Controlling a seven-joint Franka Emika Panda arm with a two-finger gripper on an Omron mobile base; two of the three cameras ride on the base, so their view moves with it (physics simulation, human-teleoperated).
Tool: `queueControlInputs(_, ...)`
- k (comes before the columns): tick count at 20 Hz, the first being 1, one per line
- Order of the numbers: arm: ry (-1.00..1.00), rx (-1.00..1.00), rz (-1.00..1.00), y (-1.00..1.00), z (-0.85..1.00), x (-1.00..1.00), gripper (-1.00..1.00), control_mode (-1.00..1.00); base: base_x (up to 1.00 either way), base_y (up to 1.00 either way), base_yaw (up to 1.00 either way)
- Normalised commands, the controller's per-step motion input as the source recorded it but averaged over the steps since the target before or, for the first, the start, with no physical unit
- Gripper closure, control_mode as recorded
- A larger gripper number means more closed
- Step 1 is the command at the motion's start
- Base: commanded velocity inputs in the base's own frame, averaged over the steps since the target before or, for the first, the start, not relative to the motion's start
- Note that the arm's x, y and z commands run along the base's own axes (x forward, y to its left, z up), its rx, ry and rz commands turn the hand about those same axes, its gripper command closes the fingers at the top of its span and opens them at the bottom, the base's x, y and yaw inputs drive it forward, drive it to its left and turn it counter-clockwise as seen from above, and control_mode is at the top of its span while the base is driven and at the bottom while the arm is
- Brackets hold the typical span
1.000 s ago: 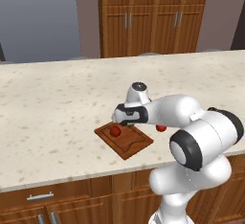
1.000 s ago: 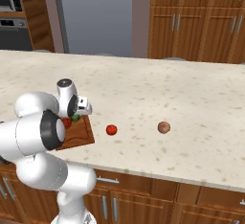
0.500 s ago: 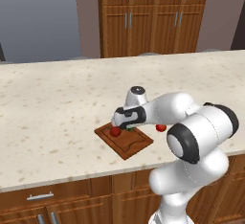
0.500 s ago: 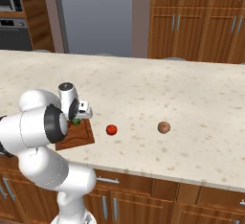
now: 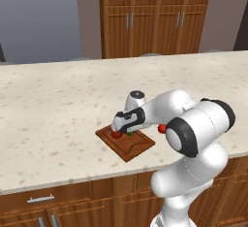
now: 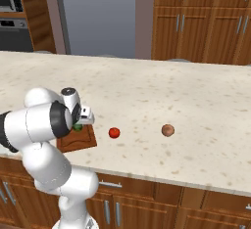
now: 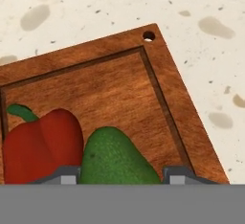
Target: Place the avocado, onion, tomato, and bell pepper on the cutting board.
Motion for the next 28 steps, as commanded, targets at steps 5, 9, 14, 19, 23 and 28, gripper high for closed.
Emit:
queueControlInputs(5,0.0,0.0,0.0,0.0,-0.04,0.0,-1.0,-1.0,0.0,0.0,0.0)
queueControlInputs(9,0.0,0.0,0.0,0.0,0.0,0.0,-1.0,-1.0,0.0,0.0,0.0)
queueControlInputs(14,-0.04,0.0,0.0,0.0,0.12,0.0,-1.0,-1.0,0.0,0.0,0.0)
queueControlInputs(19,-0.14,0.0,0.0,0.0,0.65,0.0,-1.0,-1.0,0.0,0.0,0.0)
queueControlInputs(23,-0.11,0.0,0.0,-0.06,0.79,0.0,-1.0,-1.0,0.0,0.0,0.0)
queueControlInputs(28,-0.05,0.0,0.0,-0.32,0.67,-0.04,-1.0,-1.0,0.0,0.0,0.0)
